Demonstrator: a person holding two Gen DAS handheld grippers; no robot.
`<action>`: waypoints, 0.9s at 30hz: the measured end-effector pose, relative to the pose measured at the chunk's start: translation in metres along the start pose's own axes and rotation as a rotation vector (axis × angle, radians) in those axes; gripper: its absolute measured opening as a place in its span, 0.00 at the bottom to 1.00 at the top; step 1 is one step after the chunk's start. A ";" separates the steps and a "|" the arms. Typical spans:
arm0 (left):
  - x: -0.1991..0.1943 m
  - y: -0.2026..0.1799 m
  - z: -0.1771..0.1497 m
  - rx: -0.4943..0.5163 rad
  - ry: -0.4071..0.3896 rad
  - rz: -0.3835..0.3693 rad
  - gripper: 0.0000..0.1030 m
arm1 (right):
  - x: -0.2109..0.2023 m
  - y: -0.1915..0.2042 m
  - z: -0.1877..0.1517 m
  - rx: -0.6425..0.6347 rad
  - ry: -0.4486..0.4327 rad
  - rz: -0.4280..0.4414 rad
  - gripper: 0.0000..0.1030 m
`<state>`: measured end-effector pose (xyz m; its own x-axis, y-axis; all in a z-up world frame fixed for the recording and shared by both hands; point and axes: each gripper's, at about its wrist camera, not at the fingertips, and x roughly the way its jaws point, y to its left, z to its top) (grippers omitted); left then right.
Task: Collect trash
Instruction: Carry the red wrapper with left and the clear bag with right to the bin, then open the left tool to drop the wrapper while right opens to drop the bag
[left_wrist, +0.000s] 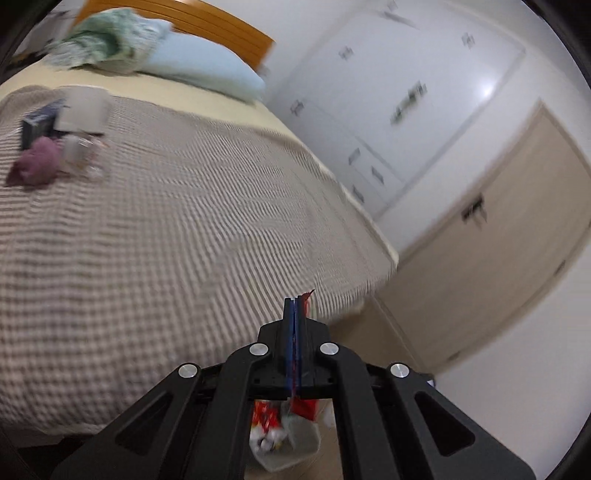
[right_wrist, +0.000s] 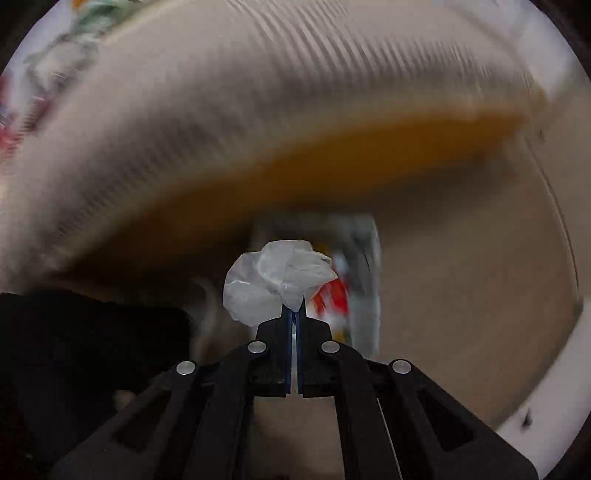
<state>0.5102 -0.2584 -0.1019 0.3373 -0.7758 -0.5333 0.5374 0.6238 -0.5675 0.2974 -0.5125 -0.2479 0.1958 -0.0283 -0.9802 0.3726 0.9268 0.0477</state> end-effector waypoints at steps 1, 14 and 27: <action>0.007 -0.005 -0.006 0.012 0.016 0.003 0.00 | 0.024 -0.010 -0.012 0.023 0.032 -0.006 0.02; 0.128 -0.064 -0.079 0.126 0.322 0.046 0.00 | 0.187 -0.038 -0.042 0.232 0.205 0.163 0.69; 0.350 -0.073 -0.199 0.387 0.837 0.361 0.00 | 0.099 -0.125 -0.111 0.508 -0.028 0.089 0.69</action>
<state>0.4354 -0.5562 -0.3719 -0.0446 -0.1350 -0.9899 0.7755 0.6200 -0.1194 0.1696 -0.5896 -0.3724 0.2684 0.0260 -0.9630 0.7454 0.6276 0.2247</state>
